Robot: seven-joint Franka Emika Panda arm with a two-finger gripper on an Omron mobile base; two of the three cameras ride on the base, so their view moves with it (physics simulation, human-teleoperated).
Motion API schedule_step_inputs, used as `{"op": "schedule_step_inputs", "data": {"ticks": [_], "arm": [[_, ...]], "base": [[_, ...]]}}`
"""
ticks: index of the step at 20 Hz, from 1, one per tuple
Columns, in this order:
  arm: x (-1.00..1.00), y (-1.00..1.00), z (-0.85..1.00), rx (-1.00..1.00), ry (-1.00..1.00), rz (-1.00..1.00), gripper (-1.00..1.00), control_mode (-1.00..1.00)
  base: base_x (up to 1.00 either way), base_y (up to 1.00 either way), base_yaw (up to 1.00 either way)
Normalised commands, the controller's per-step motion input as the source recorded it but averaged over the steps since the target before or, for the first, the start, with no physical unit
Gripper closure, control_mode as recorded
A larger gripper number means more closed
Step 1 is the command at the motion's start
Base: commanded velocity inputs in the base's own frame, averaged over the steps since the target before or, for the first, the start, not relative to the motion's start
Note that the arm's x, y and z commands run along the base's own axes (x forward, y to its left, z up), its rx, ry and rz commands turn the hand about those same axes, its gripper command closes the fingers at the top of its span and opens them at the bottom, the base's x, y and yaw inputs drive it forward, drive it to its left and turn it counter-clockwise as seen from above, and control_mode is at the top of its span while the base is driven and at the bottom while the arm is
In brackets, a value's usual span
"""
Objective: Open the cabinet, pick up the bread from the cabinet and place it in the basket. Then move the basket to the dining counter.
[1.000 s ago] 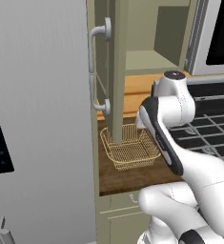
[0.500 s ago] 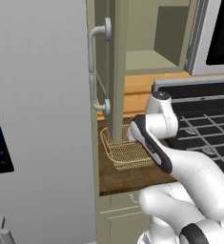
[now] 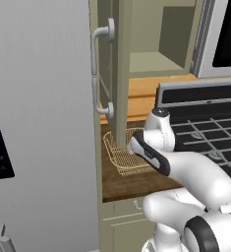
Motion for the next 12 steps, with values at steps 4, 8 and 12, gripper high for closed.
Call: {"op": "schedule_step_inputs", "data": {"ticks": [4,8,12], "arm": [[0.48,0.02,-0.16,0.0,0.05,0.05,1.0,-1.0],[0.47,0.09,-0.21,0.0,0.05,0.03,1.0,-1.0],[0.38,0.03,-0.23,0.0,0.05,0.04,1.0,-1.0]], "base": [[0.0,0.0,0.0],[0.0,0.0,0.0],[0.0,0.0,0.0]]}}
